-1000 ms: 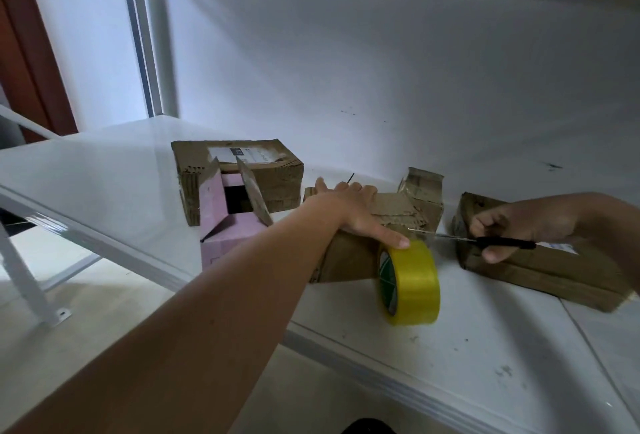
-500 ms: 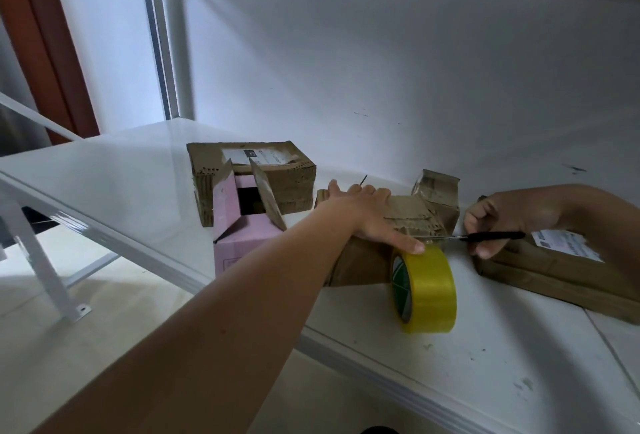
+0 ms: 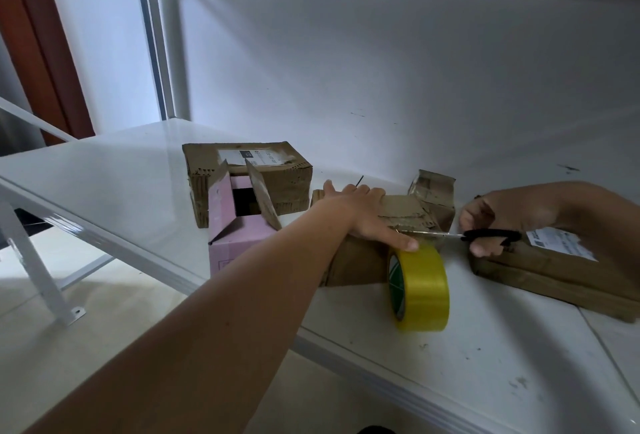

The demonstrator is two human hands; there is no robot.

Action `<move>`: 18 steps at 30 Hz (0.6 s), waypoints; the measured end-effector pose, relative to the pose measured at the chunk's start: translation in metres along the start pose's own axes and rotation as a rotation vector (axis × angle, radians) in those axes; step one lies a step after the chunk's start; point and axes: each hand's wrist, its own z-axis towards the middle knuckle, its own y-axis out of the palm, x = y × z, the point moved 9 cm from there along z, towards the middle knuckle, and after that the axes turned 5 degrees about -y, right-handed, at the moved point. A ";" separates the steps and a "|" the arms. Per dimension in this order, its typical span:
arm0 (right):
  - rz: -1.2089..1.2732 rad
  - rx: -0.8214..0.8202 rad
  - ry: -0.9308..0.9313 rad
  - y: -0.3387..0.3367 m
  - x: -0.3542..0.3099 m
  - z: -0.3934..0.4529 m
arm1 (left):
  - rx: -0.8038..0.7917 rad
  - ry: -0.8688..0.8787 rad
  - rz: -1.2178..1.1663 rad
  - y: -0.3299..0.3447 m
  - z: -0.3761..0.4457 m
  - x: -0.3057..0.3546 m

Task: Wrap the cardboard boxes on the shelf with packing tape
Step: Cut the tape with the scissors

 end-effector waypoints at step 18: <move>0.068 0.355 0.111 0.047 0.022 -0.045 | 0.013 -0.019 0.011 0.001 0.004 -0.002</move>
